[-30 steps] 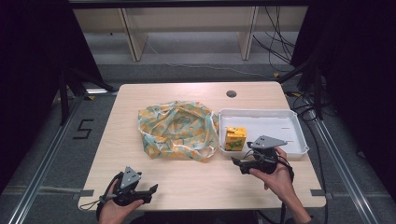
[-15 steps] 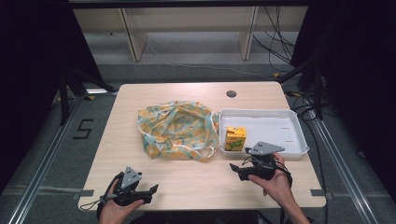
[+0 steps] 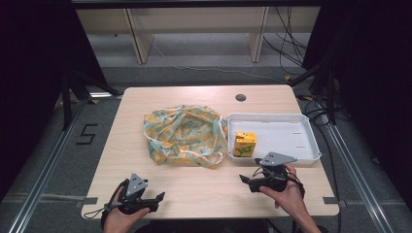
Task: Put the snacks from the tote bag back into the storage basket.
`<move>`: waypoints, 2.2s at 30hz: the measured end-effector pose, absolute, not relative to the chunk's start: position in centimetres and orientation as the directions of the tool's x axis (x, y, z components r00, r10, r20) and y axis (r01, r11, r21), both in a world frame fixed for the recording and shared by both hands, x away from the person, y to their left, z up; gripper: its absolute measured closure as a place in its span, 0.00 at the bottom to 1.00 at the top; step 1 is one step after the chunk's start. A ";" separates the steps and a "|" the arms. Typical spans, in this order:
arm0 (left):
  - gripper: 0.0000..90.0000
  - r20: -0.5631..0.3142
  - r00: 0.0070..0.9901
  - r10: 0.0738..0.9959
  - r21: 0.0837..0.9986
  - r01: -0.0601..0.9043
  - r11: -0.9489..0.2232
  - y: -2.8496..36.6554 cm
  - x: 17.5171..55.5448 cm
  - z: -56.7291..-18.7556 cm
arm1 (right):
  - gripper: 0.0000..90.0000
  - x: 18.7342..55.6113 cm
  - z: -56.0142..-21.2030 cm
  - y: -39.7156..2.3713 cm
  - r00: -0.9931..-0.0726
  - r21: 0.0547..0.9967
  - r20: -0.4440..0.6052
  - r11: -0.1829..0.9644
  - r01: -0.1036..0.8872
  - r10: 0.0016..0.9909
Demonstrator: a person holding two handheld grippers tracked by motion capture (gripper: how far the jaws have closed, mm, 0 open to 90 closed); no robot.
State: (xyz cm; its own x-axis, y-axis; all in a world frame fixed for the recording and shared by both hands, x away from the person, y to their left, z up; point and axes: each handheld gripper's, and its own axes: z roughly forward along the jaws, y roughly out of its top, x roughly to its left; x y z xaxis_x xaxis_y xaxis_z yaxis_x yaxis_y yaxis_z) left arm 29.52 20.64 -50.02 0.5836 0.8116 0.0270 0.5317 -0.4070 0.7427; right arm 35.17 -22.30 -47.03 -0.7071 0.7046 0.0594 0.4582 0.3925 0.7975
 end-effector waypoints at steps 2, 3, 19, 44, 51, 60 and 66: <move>0.25 0.015 0.577 0.817 0.744 0.540 -0.395 20.6 29.5 -50.1 | 0.18 35.2 -47.3 -22.4 -0.712 0.804 0.056 0.392 0.448 0.700; 0.25 0.016 0.577 0.817 0.742 0.541 -0.396 20.6 29.5 -50.1 | 0.18 35.2 -47.3 -22.5 -0.716 0.803 0.056 0.395 0.447 0.696; 0.25 0.012 0.578 0.816 0.740 0.544 -0.396 20.6 29.5 -50.1 | 0.18 34.4 -48.2 -23.9 -0.696 0.788 0.063 0.392 0.474 0.715; 0.25 0.016 0.579 0.815 0.746 0.535 -0.395 20.5 29.6 -50.2 | 0.18 32.4 -49.8 -25.0 -0.697 0.730 0.012 0.470 0.497 0.717; 0.25 0.000 0.569 0.822 0.753 0.541 -0.374 20.4 29.6 -50.3 | 0.18 31.7 -50.1 -25.4 -0.703 0.732 -0.007 0.483 0.481 0.711; 0.25 0.020 0.581 0.814 0.728 0.549 -0.410 20.5 29.6 -50.1 | 0.18 31.6 -50.1 -25.8 -0.698 0.726 -0.007 0.483 0.489 0.716; 0.25 0.022 0.580 0.814 0.728 0.549 -0.411 20.5 29.6 -50.1 | 0.18 31.7 -50.1 -25.9 -0.701 0.738 -0.009 0.478 0.477 0.713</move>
